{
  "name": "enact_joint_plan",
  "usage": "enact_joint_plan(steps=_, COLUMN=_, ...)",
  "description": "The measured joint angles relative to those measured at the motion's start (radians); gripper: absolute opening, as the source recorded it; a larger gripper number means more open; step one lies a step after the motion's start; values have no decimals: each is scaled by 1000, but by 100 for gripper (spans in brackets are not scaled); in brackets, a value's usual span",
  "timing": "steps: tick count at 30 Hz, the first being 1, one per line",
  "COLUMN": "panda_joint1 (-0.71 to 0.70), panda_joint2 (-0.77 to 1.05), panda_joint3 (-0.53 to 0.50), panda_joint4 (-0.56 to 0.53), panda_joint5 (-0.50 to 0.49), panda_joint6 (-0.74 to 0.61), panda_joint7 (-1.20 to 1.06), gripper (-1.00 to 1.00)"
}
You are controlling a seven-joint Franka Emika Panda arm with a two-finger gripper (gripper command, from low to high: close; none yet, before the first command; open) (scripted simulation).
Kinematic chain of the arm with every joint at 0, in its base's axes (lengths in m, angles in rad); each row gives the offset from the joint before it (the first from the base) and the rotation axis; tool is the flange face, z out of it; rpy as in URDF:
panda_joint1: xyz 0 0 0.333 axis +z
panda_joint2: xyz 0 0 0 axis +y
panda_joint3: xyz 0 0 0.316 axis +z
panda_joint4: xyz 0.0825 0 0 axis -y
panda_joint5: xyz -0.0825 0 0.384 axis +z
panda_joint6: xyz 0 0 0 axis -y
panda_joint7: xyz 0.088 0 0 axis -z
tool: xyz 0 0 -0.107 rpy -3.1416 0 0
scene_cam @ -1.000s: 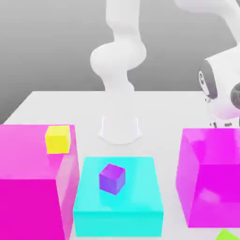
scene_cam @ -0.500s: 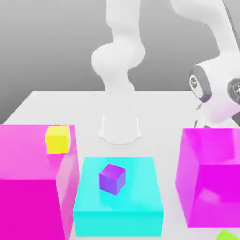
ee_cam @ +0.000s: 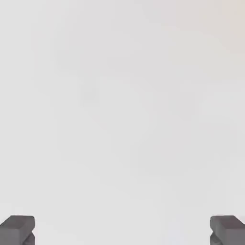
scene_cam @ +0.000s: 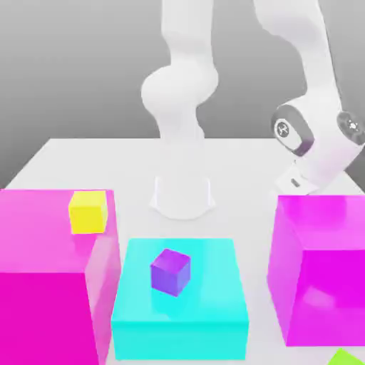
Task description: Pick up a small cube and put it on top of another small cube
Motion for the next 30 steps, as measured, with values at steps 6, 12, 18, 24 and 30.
enact_joint_plan(steps=6, panda_joint1=3, panda_joint2=-17, panda_joint3=-29, panda_joint4=-32, panda_joint5=-101, panda_joint6=112, panda_joint7=269, gripper=0)
enact_joint_plan(steps=12, panda_joint1=-52, panda_joint2=-56, panda_joint3=-68, panda_joint4=-37, panda_joint5=-201, panda_joint6=230, panda_joint7=530, gripper=0)
enact_joint_plan(steps=18, panda_joint1=-117, panda_joint2=-93, panda_joint3=-89, panda_joint4=-42, panda_joint5=-269, panda_joint6=349, panda_joint7=768, gripper=0)
enact_joint_plan(steps=24, panda_joint1=-156, panda_joint2=-90, panda_joint3=-94, panda_joint4=-55, panda_joint5=-299, panda_joint6=447, panda_joint7=950, gripper=0)
enact_joint_plan(steps=30, panda_joint1=-168, panda_joint2=30, panda_joint3=-67, panda_joint4=-32, panda_joint5=-239, panda_joint6=548, panda_joint7=913, gripper=0)
